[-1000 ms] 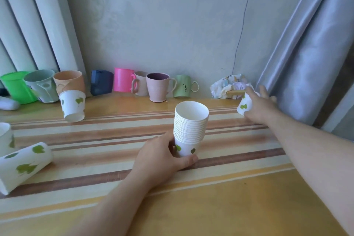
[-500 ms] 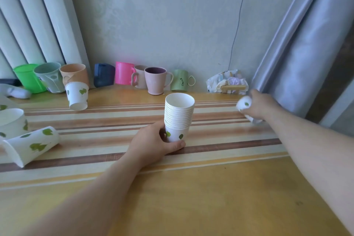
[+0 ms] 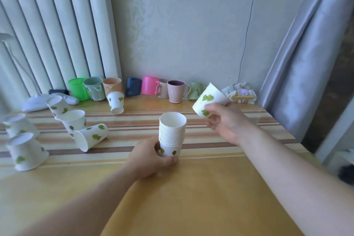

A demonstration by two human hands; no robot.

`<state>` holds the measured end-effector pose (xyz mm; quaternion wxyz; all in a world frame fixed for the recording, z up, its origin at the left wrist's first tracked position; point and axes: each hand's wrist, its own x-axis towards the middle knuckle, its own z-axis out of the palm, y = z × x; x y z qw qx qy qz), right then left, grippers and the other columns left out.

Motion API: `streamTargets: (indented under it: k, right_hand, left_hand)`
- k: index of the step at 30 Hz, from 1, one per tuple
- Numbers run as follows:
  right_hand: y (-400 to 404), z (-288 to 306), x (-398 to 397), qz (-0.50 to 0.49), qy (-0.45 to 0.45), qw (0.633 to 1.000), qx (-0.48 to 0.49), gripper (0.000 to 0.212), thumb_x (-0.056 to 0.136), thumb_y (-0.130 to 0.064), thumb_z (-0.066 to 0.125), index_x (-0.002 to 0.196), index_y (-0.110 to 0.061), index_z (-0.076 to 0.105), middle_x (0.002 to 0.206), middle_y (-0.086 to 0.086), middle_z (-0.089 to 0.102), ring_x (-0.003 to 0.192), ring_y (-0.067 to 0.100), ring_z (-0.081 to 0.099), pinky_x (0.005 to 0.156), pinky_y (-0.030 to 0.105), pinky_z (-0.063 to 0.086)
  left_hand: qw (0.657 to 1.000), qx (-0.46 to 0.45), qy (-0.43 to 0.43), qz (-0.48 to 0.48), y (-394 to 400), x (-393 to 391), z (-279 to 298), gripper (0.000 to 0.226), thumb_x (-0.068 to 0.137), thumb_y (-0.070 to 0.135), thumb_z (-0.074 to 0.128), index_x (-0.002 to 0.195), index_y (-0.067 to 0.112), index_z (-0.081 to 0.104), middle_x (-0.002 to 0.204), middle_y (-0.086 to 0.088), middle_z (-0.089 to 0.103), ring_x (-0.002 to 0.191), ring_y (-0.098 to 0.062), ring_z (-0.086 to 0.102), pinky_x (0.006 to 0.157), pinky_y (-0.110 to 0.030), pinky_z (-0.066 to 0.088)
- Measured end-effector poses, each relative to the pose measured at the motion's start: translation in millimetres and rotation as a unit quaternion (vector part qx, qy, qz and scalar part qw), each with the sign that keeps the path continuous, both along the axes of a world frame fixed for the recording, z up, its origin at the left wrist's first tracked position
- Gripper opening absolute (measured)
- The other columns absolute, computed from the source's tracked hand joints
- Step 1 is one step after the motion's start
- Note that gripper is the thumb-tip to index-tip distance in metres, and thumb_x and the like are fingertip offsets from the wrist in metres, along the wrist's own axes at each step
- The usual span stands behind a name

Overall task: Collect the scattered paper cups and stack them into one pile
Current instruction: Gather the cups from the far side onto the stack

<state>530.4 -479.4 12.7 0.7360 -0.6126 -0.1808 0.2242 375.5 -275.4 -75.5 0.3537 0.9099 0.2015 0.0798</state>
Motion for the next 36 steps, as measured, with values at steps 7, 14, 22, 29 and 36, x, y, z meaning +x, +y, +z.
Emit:
streamTargets:
  k: [7,14,22,29,36]
  right_hand:
    - [118.2,4.4,-99.9,0.105,-0.195,0.974,-0.044,0.052,0.072,0.000,0.087,0.117,-0.020,0.071,0.103,0.002,0.080,0.099,0.019,0.076,0.091,0.040,0.061]
    - [181.8,-9.1,-133.3,0.128,-0.210,0.966,-0.078,0.063,0.073,-0.013,0.089,0.131,-0.019,0.066,0.122,0.005,0.079,0.115,0.025,0.076,0.098,0.046,0.061]
    - [199.0,-6.2,-103.3,0.387,-0.163,0.884,-0.207,0.101,0.082,0.023,0.055,0.163,-0.035,0.036,0.157,0.000,0.058,0.136,0.029,0.065,0.106,0.044,0.050]
    - [260.5,-38.4,-87.1,0.223,-0.394,0.814,-0.363,0.054,0.091,-0.014,0.070,0.135,-0.045,0.063,0.141,-0.007,0.058,0.127,0.016,0.057,0.116,0.044,0.047]
    - [271.2,-45.2,-116.9,0.300,-0.202,0.874,-0.323,0.034,0.108,-0.007,0.055,0.090,-0.005,0.084,0.073,0.001,0.074,0.058,0.007,0.067,0.056,0.021,0.055]
  left_hand:
    - [0.999,0.026,-0.003,0.031,51.0,-66.3,3.9,0.039,0.073,0.058,0.092,0.080,0.040,0.058,0.078,0.017,0.063,0.075,0.000,0.056,0.068,-0.030,0.045]
    - [0.997,0.029,-0.027,0.061,113.8,-113.4,-2.2,0.038,0.072,0.060,0.088,0.084,0.035,0.062,0.071,0.016,0.061,0.070,-0.001,0.056,0.060,-0.026,0.040]
    - [0.995,0.036,-0.077,0.048,144.5,-129.5,-17.2,0.044,0.071,0.063,0.084,0.091,0.030,0.063,0.082,0.009,0.071,0.082,-0.007,0.064,0.071,-0.030,0.053]
    - [0.994,0.032,-0.093,0.042,145.9,-128.3,-21.5,0.041,0.070,0.062,0.083,0.090,0.032,0.062,0.082,0.011,0.070,0.084,-0.006,0.061,0.069,-0.027,0.051]
    - [0.993,0.039,-0.094,0.059,146.0,-127.2,-22.4,0.047,0.068,0.064,0.083,0.096,0.030,0.066,0.086,0.009,0.074,0.085,-0.007,0.066,0.077,-0.037,0.058]
